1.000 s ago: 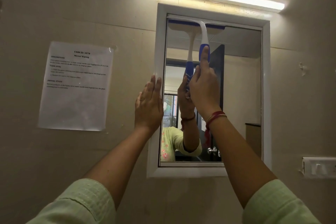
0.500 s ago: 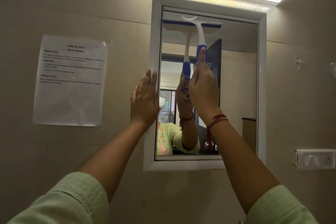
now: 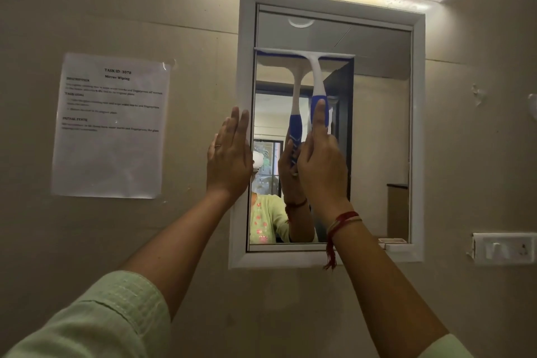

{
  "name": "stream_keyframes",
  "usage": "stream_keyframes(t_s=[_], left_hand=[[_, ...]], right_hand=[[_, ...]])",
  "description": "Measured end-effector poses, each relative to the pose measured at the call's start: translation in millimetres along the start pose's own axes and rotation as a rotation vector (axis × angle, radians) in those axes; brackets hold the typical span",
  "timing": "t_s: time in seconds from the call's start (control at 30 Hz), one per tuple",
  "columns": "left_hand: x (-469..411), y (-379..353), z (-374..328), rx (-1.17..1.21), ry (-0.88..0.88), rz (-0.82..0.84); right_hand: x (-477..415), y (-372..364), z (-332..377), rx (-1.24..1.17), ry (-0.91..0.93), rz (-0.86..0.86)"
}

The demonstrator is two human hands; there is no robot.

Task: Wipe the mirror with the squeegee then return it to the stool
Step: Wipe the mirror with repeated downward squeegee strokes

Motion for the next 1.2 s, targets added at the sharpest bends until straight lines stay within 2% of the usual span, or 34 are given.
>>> stream_keyframes(t_s=[0.33,0.8,1.2], left_hand=[[1,3,0,-0.046,0.01,-0.027],[2,7,-3,0.067,0.098,-0.055],[3,2,1,0.103,0.094,-0.059]], right_hand=[[43,3,-4,-0.012,-0.016,0.031],[97,14,-6,-0.032,-0.04,0.086],[155,19,-12,0.005,-0.13,0.147]])
Point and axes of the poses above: each hand's wrist, its own x-axis away from the middle knuckle, its own y-axis out of the back of the hand, z = x × y, the point moved 2 cm from there along -x, towards the middle knuckle, and after that the axes turned 10 degrees about -x, right-handed, at the moved point
